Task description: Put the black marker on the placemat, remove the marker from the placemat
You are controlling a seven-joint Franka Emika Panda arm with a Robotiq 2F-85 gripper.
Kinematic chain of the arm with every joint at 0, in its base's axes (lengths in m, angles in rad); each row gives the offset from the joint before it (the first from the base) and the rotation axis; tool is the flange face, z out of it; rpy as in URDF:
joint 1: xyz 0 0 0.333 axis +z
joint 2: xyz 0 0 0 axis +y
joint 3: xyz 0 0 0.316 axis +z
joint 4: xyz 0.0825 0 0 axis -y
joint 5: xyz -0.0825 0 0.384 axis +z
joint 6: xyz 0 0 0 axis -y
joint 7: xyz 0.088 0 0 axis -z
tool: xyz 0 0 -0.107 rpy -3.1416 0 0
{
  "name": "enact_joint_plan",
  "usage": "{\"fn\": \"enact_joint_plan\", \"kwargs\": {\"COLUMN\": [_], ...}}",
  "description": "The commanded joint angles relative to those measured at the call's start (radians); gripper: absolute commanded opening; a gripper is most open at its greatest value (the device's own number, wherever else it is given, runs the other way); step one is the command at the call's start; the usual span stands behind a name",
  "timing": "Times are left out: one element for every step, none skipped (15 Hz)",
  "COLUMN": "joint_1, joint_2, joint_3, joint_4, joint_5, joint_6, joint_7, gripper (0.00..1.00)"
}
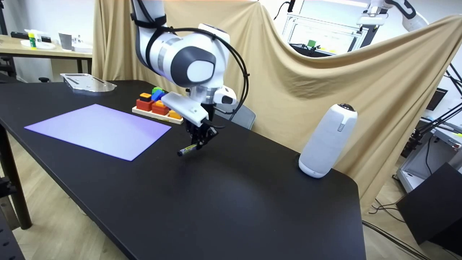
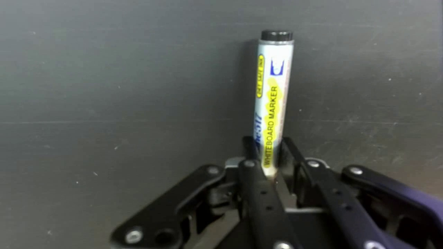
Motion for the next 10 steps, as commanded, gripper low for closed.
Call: {"fn": "enact_joint_plan", "kwargs": {"joint_1": [-0.025, -0.028, -0.032, -0.037, -0.04, -0.04, -0.041, -0.041, -0.038, -0.038], "joint_2": [0.001, 0.004, 0.006, 0.006, 0.003, -0.004, -0.011, -0.022, -0.031, -0.045], "joint_3": [0.011, 0.012, 0.015, 0.022, 0.026, 0.03, 0.034, 0.041, 0.043, 0.05], "joint_4": [-0.007, -0.006, -0.005, -0.006, -0.009, -0.014, -0.018, -0.024, -0.031, -0.041], "joint_5": [0.029, 0.032, 0.038, 0.045, 0.048, 0.051, 0.058, 0.065, 0.068, 0.07], "joint_6": [-0.013, -0.017, -0.018, -0.02, -0.017, -0.012, -0.013, -0.015, -0.012, -0.004], "joint_7": [0.033, 0.032, 0.031, 0.025, 0.023, 0.023, 0.026, 0.027, 0.029, 0.023], "gripper": [0.53, 0.59, 0.66, 0.73, 0.79, 0.85, 0.93, 0.98, 1.0, 1.0]}}
